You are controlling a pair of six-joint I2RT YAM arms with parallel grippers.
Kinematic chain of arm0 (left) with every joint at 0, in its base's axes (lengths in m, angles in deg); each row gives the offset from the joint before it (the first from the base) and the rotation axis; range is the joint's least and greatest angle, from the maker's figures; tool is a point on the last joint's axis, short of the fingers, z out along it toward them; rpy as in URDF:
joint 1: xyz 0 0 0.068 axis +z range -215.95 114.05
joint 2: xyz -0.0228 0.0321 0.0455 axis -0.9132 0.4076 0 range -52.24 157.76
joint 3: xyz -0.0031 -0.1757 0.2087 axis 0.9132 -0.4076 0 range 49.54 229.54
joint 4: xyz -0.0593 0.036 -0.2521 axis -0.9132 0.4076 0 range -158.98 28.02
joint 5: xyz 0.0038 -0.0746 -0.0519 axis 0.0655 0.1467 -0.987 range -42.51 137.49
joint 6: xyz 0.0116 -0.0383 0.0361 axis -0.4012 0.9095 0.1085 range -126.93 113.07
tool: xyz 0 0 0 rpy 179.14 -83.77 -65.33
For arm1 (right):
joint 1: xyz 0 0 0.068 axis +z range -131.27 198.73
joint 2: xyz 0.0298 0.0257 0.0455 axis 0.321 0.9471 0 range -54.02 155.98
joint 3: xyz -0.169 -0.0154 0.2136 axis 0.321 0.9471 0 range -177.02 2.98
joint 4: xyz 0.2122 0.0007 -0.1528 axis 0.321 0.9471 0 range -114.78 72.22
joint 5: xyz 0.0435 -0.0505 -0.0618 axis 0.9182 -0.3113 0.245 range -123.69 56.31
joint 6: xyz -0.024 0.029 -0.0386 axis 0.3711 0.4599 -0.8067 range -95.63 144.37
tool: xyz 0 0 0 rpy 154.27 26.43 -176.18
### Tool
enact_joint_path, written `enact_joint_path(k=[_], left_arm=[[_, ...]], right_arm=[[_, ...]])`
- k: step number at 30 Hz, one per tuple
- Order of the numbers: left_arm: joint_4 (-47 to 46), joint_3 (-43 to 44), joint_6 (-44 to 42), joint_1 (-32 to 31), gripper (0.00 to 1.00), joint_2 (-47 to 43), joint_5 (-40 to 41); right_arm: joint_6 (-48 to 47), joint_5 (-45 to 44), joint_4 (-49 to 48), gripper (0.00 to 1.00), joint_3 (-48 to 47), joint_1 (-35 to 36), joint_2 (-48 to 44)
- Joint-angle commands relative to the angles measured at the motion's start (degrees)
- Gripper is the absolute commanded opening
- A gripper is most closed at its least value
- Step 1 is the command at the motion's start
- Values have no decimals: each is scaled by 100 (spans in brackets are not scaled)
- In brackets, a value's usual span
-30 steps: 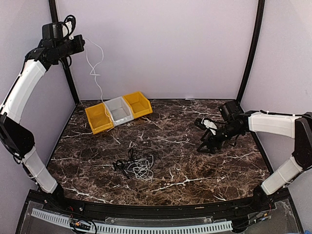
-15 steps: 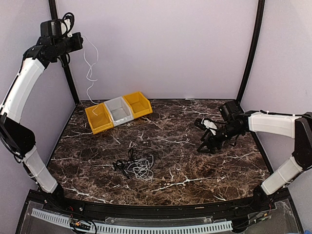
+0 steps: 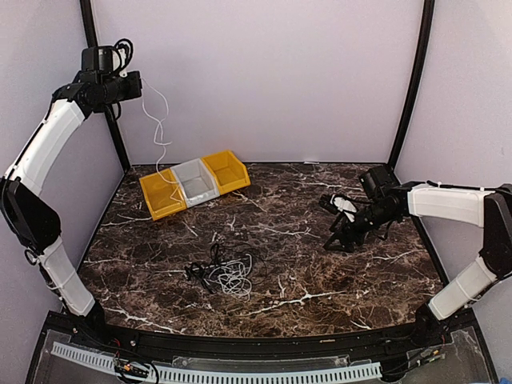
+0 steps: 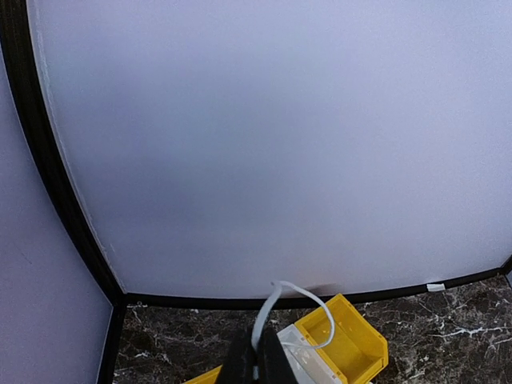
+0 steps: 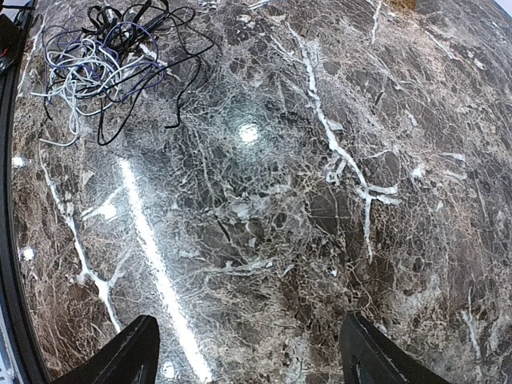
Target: Untangle the cables
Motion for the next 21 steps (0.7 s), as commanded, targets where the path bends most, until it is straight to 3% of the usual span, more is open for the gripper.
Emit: enact_joint_path(k=[1,12,21], left_arm=[[-222,-335,-92,110,0,-85,124],[-549,-1319,-71,313,0,-181,56],[-1220,-3555,159,311,0,-669,-376]], right_arm=[[-59,-26,-28,79,-46,4,56],[-87,-53,-18,79,-66,5,150],[-118,-82,8,79,-92,13,259]])
